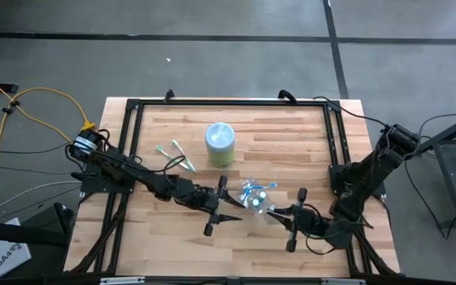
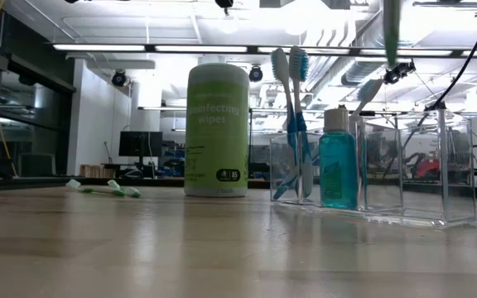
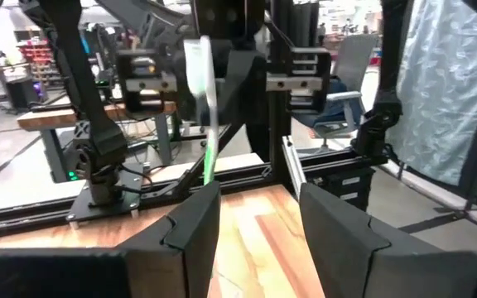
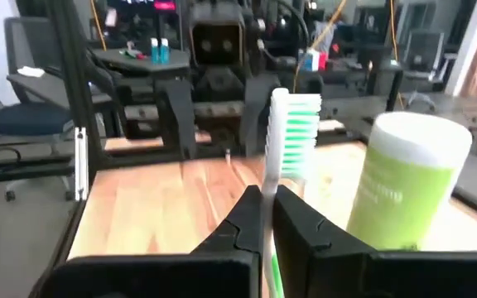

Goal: Pick & Place toothbrushing station
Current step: Put the bottom green toothbrush into the transparent organizer

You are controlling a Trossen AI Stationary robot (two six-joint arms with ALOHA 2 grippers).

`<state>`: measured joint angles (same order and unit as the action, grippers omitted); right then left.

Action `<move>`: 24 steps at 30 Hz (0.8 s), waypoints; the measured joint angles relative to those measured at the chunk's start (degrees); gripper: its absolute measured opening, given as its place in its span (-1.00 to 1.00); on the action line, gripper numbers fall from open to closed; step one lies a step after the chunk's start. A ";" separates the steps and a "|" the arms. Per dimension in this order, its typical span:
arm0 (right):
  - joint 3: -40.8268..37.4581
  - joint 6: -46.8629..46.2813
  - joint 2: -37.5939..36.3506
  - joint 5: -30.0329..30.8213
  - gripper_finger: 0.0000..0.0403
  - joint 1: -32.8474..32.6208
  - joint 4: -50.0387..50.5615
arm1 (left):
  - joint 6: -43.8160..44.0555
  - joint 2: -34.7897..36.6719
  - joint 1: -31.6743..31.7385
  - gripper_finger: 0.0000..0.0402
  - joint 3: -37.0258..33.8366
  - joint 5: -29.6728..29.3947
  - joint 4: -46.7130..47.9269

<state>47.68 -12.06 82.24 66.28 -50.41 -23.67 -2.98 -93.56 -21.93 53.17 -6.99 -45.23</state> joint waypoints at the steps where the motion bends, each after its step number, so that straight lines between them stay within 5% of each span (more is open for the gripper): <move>1: 0.00 -2.18 0.00 0.29 -0.98 -0.23 2.04 | 0.00 0.00 -0.29 -0.19 0.00 -0.98 0.02; 24: -1.02 -37.12 1.87 8.78 -0.98 -1.62 27.90 | -0.04 -0.02 -1.27 -0.19 0.00 -2.13 0.21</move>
<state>46.66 -49.18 84.11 75.07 -52.03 4.23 -3.03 -93.58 -23.20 53.17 -9.12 -45.01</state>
